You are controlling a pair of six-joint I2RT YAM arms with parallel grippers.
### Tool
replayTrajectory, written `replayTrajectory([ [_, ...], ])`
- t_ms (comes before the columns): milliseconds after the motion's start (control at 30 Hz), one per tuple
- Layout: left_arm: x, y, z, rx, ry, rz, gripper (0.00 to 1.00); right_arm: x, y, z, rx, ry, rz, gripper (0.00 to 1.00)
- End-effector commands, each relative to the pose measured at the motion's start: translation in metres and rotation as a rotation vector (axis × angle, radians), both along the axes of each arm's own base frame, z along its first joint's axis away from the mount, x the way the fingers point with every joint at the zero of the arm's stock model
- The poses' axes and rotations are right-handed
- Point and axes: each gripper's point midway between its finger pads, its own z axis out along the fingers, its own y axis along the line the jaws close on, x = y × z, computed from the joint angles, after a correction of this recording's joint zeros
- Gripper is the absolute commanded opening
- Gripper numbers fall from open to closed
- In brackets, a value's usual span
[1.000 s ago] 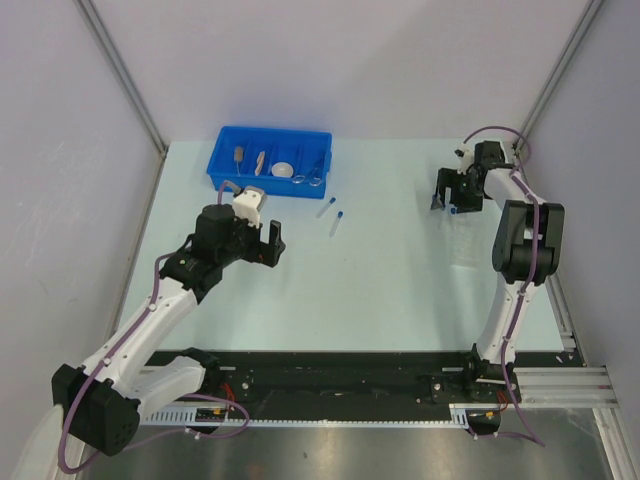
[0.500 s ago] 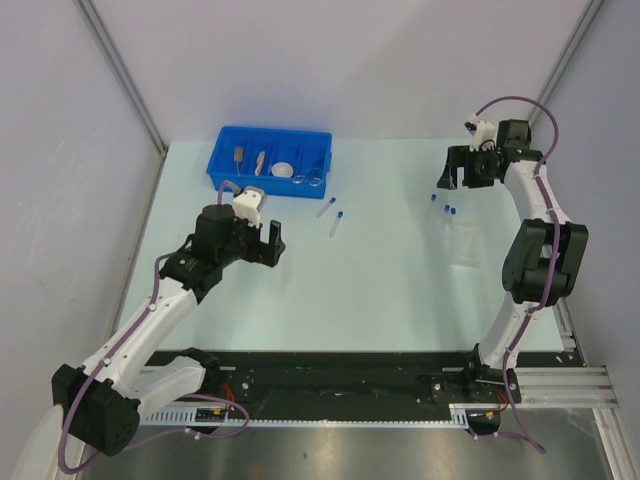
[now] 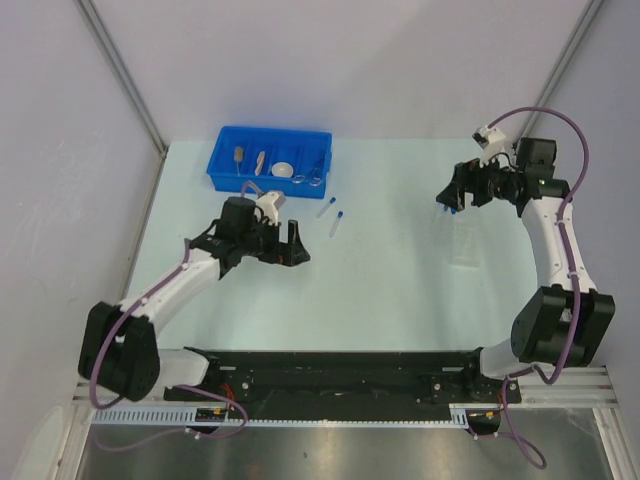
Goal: Organize the chemistry lab equipment
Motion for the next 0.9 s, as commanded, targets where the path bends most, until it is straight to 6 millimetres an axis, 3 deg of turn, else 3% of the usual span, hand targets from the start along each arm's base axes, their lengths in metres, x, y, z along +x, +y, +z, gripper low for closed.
replayTrajectory([
  [0, 0.012, -0.043, 0.011, -0.191, 0.136, -0.035, 1.00, -0.036, 0.024, 0.013, 0.081, -0.046, 0.152, 0.90],
  [33, 0.018, -0.054, 0.005, -0.176, 0.163, -0.043, 1.00, -0.043, 0.026, 0.006, 0.105, -0.030, 0.159, 0.90],
  [100, 0.032, -0.060, -0.004, -0.129, 0.179, -0.009, 1.00, -0.053, 0.031, 0.011, 0.128, -0.062, 0.189, 0.90],
  [133, 0.040, -0.070, 0.003, -0.109, 0.178, -0.015, 1.00, -0.056, 0.032, 0.010, 0.128, -0.072, 0.194, 0.92],
  [200, 0.048, -0.071, -0.033, 0.027, 0.263, 0.018, 0.99, -0.062, 0.033, 0.006, 0.127, -0.086, 0.201, 0.94],
  [233, 0.068, -0.078, -0.040, 0.076, 0.262, 0.032, 0.99, -0.063, 0.034, 0.004, 0.131, -0.085, 0.206, 0.94],
  [300, 0.070, -0.076, -0.057, 0.202, 0.303, 0.023, 0.99, -0.070, 0.038, -0.002, 0.153, -0.069, 0.231, 0.94],
  [333, 0.093, -0.077, -0.063, 0.268, 0.280, 0.057, 0.99, -0.072, 0.040, -0.004, 0.162, -0.059, 0.244, 0.94],
  [400, 0.095, -0.077, -0.074, 0.351, 0.305, 0.027, 0.96, -0.080, 0.043, -0.009, 0.187, -0.044, 0.270, 0.94],
  [433, 0.109, -0.082, -0.076, 0.372, 0.292, 0.034, 0.95, -0.082, 0.044, -0.010, 0.194, -0.044, 0.273, 0.94],
  [600, 0.127, -0.095, -0.077, 0.440, 0.269, 0.004, 0.84, -0.083, 0.043, -0.015, 0.214, -0.043, 0.271, 0.94],
  [633, 0.129, -0.095, -0.087, 0.460, 0.284, 0.002, 0.82, -0.083, 0.043, -0.015, 0.215, -0.045, 0.271, 0.94],
  [700, 0.134, -0.097, -0.085, 0.466, 0.283, -0.002, 0.75, -0.084, 0.042, -0.016, 0.224, -0.040, 0.270, 0.94],
  [733, 0.136, -0.101, -0.092, 0.468, 0.294, -0.009, 0.67, -0.085, 0.042, -0.018, 0.229, -0.037, 0.272, 0.94],
  [867, 0.139, -0.110, -0.093, 0.464, 0.289, -0.024, 0.60, -0.086, 0.041, -0.021, 0.243, -0.024, 0.276, 0.94],
])
